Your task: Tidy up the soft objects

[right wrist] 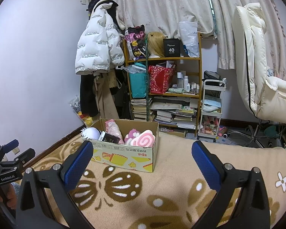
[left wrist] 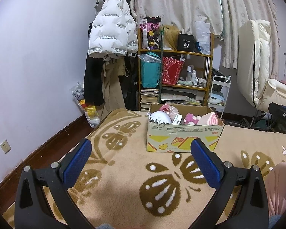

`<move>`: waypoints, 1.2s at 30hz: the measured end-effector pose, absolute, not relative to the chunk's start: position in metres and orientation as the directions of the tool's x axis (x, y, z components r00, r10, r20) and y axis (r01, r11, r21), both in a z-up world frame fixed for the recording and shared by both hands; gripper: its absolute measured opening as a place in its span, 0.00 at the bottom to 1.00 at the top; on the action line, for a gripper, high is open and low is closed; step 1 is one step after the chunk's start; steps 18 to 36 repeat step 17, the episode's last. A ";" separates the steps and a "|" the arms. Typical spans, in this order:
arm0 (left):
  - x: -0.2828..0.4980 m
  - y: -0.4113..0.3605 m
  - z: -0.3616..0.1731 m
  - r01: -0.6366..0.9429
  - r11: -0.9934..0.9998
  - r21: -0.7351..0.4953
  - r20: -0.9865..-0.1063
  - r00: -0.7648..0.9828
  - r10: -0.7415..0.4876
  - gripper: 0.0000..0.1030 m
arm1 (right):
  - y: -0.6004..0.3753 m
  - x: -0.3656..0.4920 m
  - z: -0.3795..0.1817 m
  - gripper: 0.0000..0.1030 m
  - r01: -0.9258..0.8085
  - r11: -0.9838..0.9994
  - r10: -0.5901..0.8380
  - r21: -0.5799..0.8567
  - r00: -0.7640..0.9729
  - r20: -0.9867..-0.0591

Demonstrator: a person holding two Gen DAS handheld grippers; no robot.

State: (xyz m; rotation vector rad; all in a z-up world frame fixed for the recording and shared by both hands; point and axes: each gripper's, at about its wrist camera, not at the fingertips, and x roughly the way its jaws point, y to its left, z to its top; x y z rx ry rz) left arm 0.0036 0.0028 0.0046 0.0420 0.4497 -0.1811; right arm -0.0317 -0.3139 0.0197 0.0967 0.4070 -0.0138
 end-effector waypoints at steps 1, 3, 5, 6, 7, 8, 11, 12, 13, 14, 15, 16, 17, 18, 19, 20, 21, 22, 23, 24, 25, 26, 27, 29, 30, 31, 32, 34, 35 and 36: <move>0.003 0.002 0.004 0.186 0.983 0.001 -0.435 0.885 -0.167 1.00 | -0.314 -0.032 0.020 1.00 0.033 0.995 0.005 0.091 0.918 -0.396; 0.002 0.001 0.004 0.191 0.982 0.008 -0.434 0.885 -0.169 1.00 | -0.314 -0.032 0.020 1.00 0.033 0.995 0.006 0.092 0.918 -0.397; 0.001 -0.001 0.003 0.195 0.981 0.013 -0.433 0.885 -0.170 1.00 | -0.314 -0.032 0.020 1.00 0.034 0.995 0.005 0.091 0.918 -0.397; 0.000 0.000 0.003 0.195 0.981 0.013 -0.433 0.885 -0.170 1.00 | -0.314 -0.032 0.020 1.00 0.034 0.995 0.005 0.091 0.918 -0.396; 0.000 0.000 0.003 0.195 0.981 0.010 -0.434 0.884 -0.172 1.00 | -0.314 -0.032 0.020 1.00 0.033 0.995 0.006 0.092 0.918 -0.396; 0.000 -0.001 0.003 0.196 0.981 0.012 -0.434 0.885 -0.171 1.00 | -0.314 -0.032 0.020 1.00 0.033 0.995 0.006 0.091 0.918 -0.396; -0.002 -0.001 0.003 0.197 0.980 0.013 -0.434 0.884 -0.172 1.00 | -0.315 -0.032 0.019 1.00 0.034 0.995 0.005 0.092 0.918 -0.396; -0.001 -0.002 0.003 0.195 0.981 0.015 -0.434 0.885 -0.169 1.00 | -0.314 -0.032 0.020 1.00 0.034 0.995 0.006 0.093 0.918 -0.396; -0.002 -0.001 0.003 0.196 0.981 0.015 -0.434 0.885 -0.170 1.00 | -0.314 -0.032 0.020 1.00 0.035 0.995 0.004 0.092 0.918 -0.396; -0.002 -0.002 0.003 0.195 0.981 0.015 -0.434 0.885 -0.170 1.00 | -0.314 -0.032 0.020 1.00 0.035 0.995 0.004 0.091 0.918 -0.396; -0.002 -0.002 0.003 0.195 0.981 0.016 -0.434 0.885 -0.169 1.00 | -0.315 -0.032 0.019 1.00 0.037 0.995 0.003 0.093 0.918 -0.396; -0.002 -0.002 0.003 0.196 0.981 0.016 -0.435 0.884 -0.169 1.00 | -0.316 -0.032 0.019 1.00 0.037 0.995 0.003 0.093 0.918 -0.396; -0.002 -0.002 0.003 0.197 0.980 0.016 -0.436 0.883 -0.171 1.00 | -0.316 -0.032 0.019 1.00 0.036 0.995 0.003 0.092 0.918 -0.396; -0.002 -0.002 0.003 0.197 0.980 0.016 -0.436 0.883 -0.171 1.00 | -0.316 -0.032 0.019 1.00 0.036 0.995 0.003 0.092 0.918 -0.396; -0.002 -0.002 0.003 0.197 0.980 0.016 -0.436 0.883 -0.171 1.00 | -0.316 -0.032 0.019 1.00 0.036 0.995 0.003 0.092 0.918 -0.396; -0.002 -0.002 0.003 0.197 0.980 0.016 -0.436 0.883 -0.171 1.00 | -0.316 -0.032 0.019 1.00 0.036 0.995 0.003 0.092 0.918 -0.396; -0.002 -0.002 0.003 0.197 0.980 0.016 -0.436 0.883 -0.171 1.00 | -0.316 -0.032 0.019 1.00 0.036 0.995 0.003 0.092 0.918 -0.396; -0.002 -0.002 0.003 0.197 0.980 0.016 -0.436 0.883 -0.171 1.00 | -0.316 -0.032 0.019 1.00 0.036 0.995 0.003 0.092 0.918 -0.396; -0.002 -0.002 0.003 0.197 0.980 0.016 -0.436 0.883 -0.171 1.00 | -0.316 -0.032 0.019 1.00 0.036 0.995 0.003 0.092 0.918 -0.396; -0.002 -0.002 0.003 0.197 0.980 0.016 -0.436 0.883 -0.171 1.00 | -0.316 -0.032 0.019 1.00 0.036 0.995 0.003 0.092 0.918 -0.396; -0.002 -0.002 0.003 0.197 0.980 0.016 -0.436 0.883 -0.171 1.00 | -0.316 -0.032 0.019 1.00 0.036 0.995 0.003 0.092 0.918 -0.396; -0.002 -0.002 0.003 0.197 0.980 0.016 -0.436 0.883 -0.171 1.00 | -0.316 -0.032 0.019 1.00 0.036 0.995 0.003 0.092 0.918 -0.396; -0.002 -0.002 0.003 0.197 0.980 0.016 -0.436 0.883 -0.171 1.00 | -0.316 -0.032 0.019 1.00 0.036 0.995 0.003 0.092 0.918 -0.396; -0.002 -0.002 0.003 0.197 0.980 0.016 -0.436 0.883 -0.171 1.00 | -0.316 -0.032 0.019 1.00 0.036 0.995 0.003 0.092 0.918 -0.396; -0.002 -0.002 0.003 0.197 0.980 0.016 -0.436 0.883 -0.171 1.00 | -0.316 -0.032 0.019 1.00 0.036 0.995 0.003 0.092 0.918 -0.396; -0.002 -0.002 0.003 0.197 0.980 0.016 -0.436 0.883 -0.171 1.00 | -0.316 -0.032 0.019 1.00 0.036 0.995 0.003 0.092 0.918 -0.396; -0.002 -0.002 0.003 0.197 0.980 0.016 -0.436 0.883 -0.171 1.00 | -0.316 -0.032 0.019 1.00 0.036 0.995 0.003 0.092 0.918 -0.396; -0.002 -0.002 0.003 0.197 0.980 0.016 -0.436 0.883 -0.171 1.00 | -0.316 -0.032 0.019 1.00 0.036 0.995 0.003 0.092 0.918 -0.396; -0.002 -0.002 0.003 0.197 0.980 0.016 -0.436 0.883 -0.171 1.00 | -0.316 -0.032 0.019 1.00 0.036 0.995 0.003 0.092 0.918 -0.396; -0.002 -0.002 0.003 0.197 0.980 0.016 -0.436 0.883 -0.171 1.00 | -0.316 -0.032 0.019 1.00 0.036 0.995 0.003 0.092 0.918 -0.396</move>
